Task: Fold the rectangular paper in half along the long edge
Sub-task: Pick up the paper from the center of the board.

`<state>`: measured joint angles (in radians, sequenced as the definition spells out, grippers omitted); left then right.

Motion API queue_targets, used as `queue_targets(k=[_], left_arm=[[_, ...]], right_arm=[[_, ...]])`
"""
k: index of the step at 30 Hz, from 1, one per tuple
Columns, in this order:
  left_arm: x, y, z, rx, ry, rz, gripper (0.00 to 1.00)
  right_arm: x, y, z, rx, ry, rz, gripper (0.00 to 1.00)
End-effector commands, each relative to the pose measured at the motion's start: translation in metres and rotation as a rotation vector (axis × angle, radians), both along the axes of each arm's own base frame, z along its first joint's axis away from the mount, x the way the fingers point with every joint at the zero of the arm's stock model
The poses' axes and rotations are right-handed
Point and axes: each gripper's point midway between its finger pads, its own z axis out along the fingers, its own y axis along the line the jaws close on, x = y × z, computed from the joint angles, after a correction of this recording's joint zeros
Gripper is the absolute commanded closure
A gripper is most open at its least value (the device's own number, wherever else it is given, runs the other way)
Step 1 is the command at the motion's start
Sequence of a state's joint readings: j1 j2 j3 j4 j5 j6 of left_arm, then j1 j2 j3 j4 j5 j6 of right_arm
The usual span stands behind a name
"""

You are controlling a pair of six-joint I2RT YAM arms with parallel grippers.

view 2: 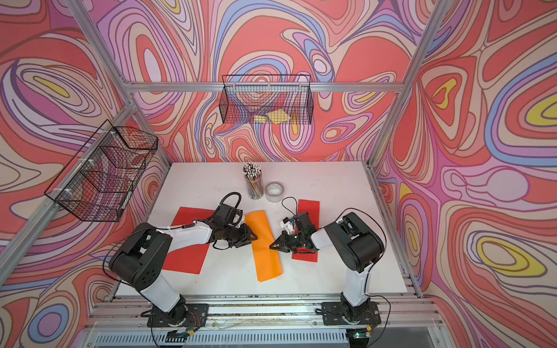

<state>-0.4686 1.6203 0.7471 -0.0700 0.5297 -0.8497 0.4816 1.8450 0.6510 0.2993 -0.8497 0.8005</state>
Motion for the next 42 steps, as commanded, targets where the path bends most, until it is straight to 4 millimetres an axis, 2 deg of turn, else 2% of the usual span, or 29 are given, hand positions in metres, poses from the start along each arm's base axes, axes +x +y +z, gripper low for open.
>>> queue_targets(k=[1, 2, 5, 9, 15, 20, 21, 22, 26, 31, 36, 39, 42], left_arm=[[0.000, 0.024, 0.020, -0.035, -0.052, 0.081, 0.29], [0.003, 0.027, 0.034, -0.083, -0.098, 0.097, 0.24], [0.002, 0.032, 0.067, -0.156, -0.205, 0.088, 0.14], [-0.007, 0.020, 0.099, -0.263, -0.277, 0.006, 0.13], [-0.004, 0.004, 0.134, -0.456, -0.362, -0.019, 0.13], [-0.003, 0.002, 0.144, -0.482, -0.392, -0.026, 0.13], [-0.002, 0.001, 0.148, -0.495, -0.399, -0.027, 0.13], [-0.006, 0.001, 0.142, -0.509, -0.382, -0.021, 0.12], [-0.004, -0.004, 0.150, -0.587, -0.384, -0.019, 0.13], [0.000, -0.009, 0.142, -0.574, -0.363, -0.012, 0.15], [0.005, -0.015, 0.159, -0.626, -0.406, -0.004, 0.18], [0.009, -0.020, 0.170, -0.670, -0.431, -0.009, 0.23], [0.011, -0.024, 0.177, -0.705, -0.442, -0.017, 0.35]], right_arm=[[-0.005, -0.006, 0.005, -0.041, 0.004, -0.004, 1.00], [-0.003, -0.005, 0.009, -0.038, -0.001, -0.002, 1.00], [0.005, 0.000, 0.044, 0.000, -0.073, 0.006, 1.00], [0.015, 0.007, 0.090, 0.043, -0.157, 0.019, 1.00], [0.022, 0.012, 0.150, 0.096, -0.264, 0.030, 1.00], [0.023, 0.011, 0.181, 0.120, -0.325, 0.026, 1.00], [0.024, 0.011, 0.186, 0.127, -0.334, 0.024, 1.00], [0.024, 0.011, 0.190, 0.133, -0.341, 0.023, 1.00], [0.026, 0.014, 0.196, 0.161, -0.343, 0.021, 1.00], [0.028, 0.018, 0.206, 0.212, -0.347, 0.013, 1.00], [0.029, 0.020, 0.206, 0.229, -0.336, 0.015, 1.00], [0.027, 0.019, 0.201, 0.224, -0.328, 0.014, 1.00], [0.025, 0.018, 0.198, 0.216, -0.318, 0.013, 1.00]])
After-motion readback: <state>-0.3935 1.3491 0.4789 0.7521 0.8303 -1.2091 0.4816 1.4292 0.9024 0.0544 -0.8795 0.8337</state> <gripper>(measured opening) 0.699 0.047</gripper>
